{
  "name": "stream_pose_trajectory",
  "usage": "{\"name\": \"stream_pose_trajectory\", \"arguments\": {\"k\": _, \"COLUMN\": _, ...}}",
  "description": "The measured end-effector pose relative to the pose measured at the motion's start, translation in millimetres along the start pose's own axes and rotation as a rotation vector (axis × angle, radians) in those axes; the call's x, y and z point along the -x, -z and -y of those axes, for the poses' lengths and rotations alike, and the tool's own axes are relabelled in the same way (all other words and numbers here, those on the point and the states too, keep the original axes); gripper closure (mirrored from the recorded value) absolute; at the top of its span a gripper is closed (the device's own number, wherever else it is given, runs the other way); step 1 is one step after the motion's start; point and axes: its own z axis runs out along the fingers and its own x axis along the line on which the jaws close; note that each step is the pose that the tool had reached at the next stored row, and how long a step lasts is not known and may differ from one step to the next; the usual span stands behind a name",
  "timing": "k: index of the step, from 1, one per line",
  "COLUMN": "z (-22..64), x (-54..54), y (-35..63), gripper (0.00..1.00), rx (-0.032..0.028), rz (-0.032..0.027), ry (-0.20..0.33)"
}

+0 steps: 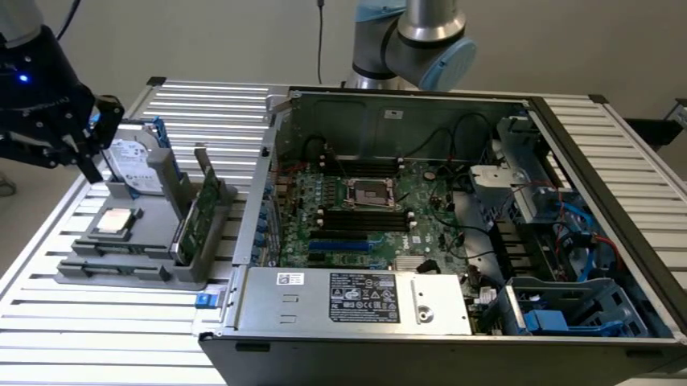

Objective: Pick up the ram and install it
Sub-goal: 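Pick up the ram and move it above insertion slot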

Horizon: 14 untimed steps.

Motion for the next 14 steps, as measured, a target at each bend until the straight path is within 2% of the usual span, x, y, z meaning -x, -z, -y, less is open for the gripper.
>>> {"name": "stream_pose_trajectory", "arguments": {"k": 14, "z": 0.3, "x": 0.0, "y": -6.6, "gripper": 0.89, "rx": -0.0029, "rz": -0.0144, "ry": 0.255}}
